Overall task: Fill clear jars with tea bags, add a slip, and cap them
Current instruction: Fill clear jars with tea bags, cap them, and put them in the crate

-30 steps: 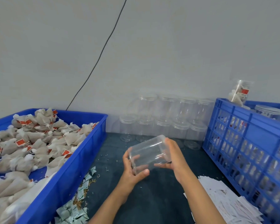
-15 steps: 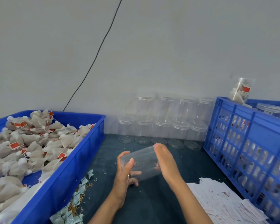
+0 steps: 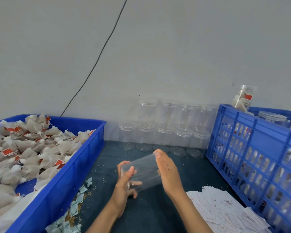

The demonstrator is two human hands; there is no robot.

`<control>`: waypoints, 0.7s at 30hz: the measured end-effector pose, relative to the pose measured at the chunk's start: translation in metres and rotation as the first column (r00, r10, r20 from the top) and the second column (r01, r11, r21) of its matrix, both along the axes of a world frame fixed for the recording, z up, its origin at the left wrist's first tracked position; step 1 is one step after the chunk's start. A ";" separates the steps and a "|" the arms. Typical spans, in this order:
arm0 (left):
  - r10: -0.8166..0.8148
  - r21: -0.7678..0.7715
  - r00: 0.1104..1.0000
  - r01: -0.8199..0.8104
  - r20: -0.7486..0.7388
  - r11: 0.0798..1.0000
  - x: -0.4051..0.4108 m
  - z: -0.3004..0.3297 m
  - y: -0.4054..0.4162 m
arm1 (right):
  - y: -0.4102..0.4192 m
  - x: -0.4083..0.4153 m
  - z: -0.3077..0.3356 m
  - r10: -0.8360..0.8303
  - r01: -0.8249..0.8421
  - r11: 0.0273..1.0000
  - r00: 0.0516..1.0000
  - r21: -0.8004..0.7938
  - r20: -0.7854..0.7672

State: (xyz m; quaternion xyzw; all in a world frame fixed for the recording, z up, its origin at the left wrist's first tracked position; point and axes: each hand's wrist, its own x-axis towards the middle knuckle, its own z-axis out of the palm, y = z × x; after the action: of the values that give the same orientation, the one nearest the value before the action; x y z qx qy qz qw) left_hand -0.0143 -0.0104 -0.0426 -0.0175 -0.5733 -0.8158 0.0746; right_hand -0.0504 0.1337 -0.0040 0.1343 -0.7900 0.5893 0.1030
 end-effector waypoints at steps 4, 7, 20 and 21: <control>-0.021 0.058 0.998 0.018 0.054 0.998 0.001 0.003 -0.001 | -0.002 0.007 0.005 0.014 -0.001 0.997 0.988 0.083 -0.152; -0.099 0.222 0.989 0.074 0.106 0.972 0.000 0.005 -0.009 | -0.013 0.014 0.020 0.129 -0.082 0.980 0.954 0.180 -0.270; 0.084 0.125 0.995 -0.076 -0.059 0.989 0.006 0.010 -0.005 | 0.007 0.017 0.047 0.204 -0.270 0.949 0.918 0.160 0.340; 0.085 0.127 0.994 -0.077 -0.062 0.989 0.006 0.010 -0.004 | 0.008 0.018 0.047 0.217 -0.285 0.943 0.917 0.170 0.333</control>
State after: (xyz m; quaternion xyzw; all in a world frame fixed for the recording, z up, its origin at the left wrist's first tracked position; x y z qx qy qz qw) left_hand -0.0080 -0.0149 -0.0330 -0.0171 -0.5186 -0.8452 0.1280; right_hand -0.0325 0.1414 0.0426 0.1515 -0.8314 0.5223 -0.1142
